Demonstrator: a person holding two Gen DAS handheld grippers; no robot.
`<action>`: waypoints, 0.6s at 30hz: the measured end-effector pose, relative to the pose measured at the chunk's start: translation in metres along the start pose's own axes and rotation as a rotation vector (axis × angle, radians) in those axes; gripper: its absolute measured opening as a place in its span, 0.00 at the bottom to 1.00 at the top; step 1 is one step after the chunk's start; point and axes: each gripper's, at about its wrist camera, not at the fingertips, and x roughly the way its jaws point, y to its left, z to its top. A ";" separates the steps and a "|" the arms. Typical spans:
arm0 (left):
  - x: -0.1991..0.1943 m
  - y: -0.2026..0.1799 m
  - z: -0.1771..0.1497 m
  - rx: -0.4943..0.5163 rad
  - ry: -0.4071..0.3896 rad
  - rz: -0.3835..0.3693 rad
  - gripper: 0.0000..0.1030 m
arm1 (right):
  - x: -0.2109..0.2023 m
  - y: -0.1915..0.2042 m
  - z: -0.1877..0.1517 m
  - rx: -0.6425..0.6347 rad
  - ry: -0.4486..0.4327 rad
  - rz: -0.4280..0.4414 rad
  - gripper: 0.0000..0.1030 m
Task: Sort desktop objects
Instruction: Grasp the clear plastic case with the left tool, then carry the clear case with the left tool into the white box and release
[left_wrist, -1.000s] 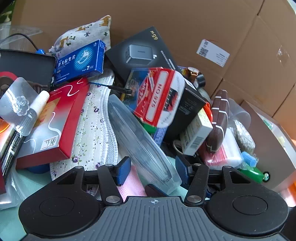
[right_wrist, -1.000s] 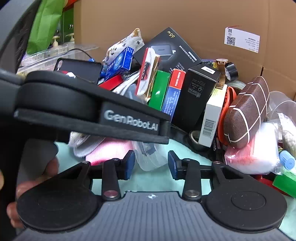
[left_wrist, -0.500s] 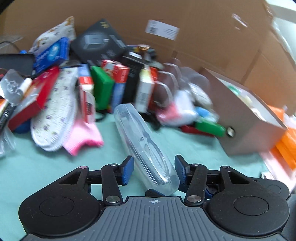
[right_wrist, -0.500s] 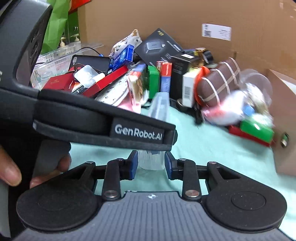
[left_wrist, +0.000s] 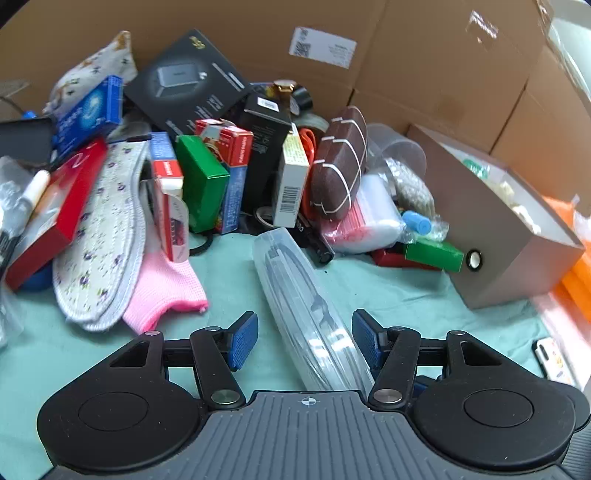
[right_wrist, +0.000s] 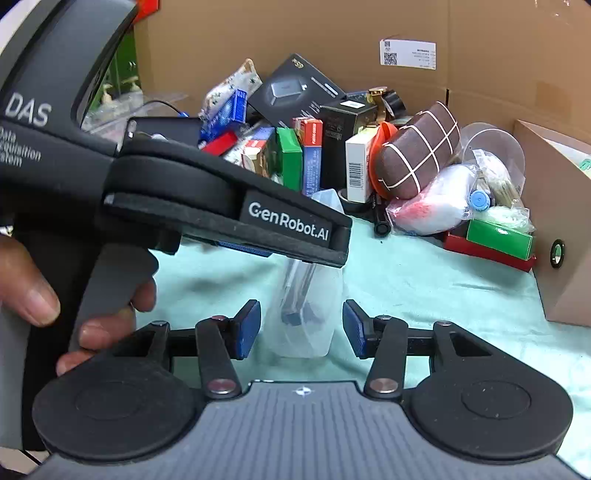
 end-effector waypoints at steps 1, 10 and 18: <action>0.003 0.000 0.001 0.008 0.009 -0.007 0.53 | 0.002 0.000 0.000 -0.002 0.001 -0.011 0.53; 0.015 -0.003 0.000 0.018 0.035 0.003 0.51 | 0.008 -0.005 0.001 0.029 0.009 0.006 0.48; 0.000 -0.025 0.011 0.020 -0.032 -0.008 0.50 | -0.012 -0.012 0.007 0.022 -0.053 -0.017 0.48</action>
